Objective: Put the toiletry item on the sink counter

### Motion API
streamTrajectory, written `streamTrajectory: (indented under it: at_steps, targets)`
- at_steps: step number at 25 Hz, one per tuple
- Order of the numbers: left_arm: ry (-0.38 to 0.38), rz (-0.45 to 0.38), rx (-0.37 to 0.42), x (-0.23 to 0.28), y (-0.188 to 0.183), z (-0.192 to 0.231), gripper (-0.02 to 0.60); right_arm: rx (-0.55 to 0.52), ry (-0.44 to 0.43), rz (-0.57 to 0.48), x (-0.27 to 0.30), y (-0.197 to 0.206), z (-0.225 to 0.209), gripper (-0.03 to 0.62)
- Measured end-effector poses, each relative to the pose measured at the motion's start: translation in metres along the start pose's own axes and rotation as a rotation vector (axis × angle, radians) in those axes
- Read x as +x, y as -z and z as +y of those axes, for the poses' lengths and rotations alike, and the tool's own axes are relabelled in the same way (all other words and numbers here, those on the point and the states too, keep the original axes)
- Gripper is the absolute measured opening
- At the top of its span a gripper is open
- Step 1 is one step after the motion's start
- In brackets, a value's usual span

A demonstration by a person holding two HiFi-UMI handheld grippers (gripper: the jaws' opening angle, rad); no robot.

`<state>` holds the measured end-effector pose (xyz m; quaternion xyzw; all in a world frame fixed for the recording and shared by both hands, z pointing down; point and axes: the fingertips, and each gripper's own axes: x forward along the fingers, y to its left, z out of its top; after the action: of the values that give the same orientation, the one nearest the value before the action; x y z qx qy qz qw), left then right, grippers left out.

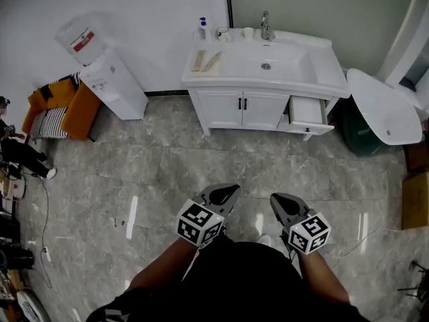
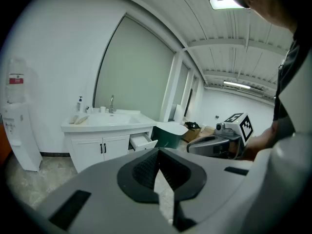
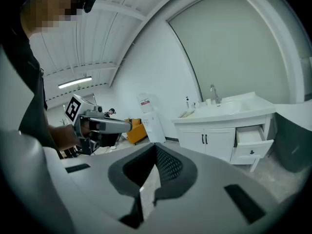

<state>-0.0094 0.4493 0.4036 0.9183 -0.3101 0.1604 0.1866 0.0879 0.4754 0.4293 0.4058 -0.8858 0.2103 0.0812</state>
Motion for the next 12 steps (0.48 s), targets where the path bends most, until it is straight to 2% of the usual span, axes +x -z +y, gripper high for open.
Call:
streamTrajectory:
  at_steps: [12]
  targets:
    - [0.024, 0.002, -0.007, 0.001, -0.002, 0.013, 0.000, 0.005, 0.010, -0.012, 0.014, -0.005, 0.002, 0.003]
